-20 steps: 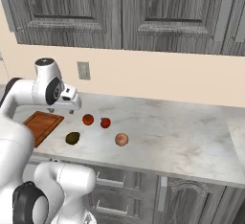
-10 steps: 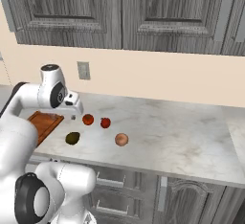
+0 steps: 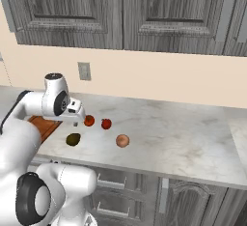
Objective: Place the avocado, onion, tomato, and bell pepper on the cutting board.
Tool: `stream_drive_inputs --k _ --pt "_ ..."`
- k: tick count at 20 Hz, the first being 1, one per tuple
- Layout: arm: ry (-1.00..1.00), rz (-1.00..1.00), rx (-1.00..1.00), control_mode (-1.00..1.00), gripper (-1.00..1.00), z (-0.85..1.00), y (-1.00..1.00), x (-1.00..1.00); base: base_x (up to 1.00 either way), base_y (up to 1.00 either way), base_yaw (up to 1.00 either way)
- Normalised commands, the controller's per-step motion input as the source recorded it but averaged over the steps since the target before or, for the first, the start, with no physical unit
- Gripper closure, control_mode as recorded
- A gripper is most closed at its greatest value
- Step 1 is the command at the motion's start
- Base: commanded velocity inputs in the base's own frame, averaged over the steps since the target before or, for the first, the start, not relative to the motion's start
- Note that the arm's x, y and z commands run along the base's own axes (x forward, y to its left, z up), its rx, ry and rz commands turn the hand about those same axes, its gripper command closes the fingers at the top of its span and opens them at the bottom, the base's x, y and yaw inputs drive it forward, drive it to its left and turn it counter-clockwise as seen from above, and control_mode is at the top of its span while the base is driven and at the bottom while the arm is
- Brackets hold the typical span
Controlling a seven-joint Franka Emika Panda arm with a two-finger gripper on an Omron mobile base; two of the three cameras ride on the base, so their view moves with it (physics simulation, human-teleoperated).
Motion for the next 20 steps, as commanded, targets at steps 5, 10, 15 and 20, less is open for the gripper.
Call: stream_drive_inputs --k 5,10,15,20 --pt "0.02 0.0 0.0 -1.0 -1.0 -0.29 0.0 0.16 0.0 0.0 0.0" --pt "0.02 0.0 0.0 -1.0 -1.0 -0.32 0.04 0.04 0.0 0.0 0.0" --pt "0.01 0.0 0.0 -1.0 -1.0 -0.3 0.0 0.0 0.0 0.0 0.0" --pt "0.03 0.0 0.0 -1.0 -1.0 -0.31 0.0 0.04 0.0 0.0 0.0"
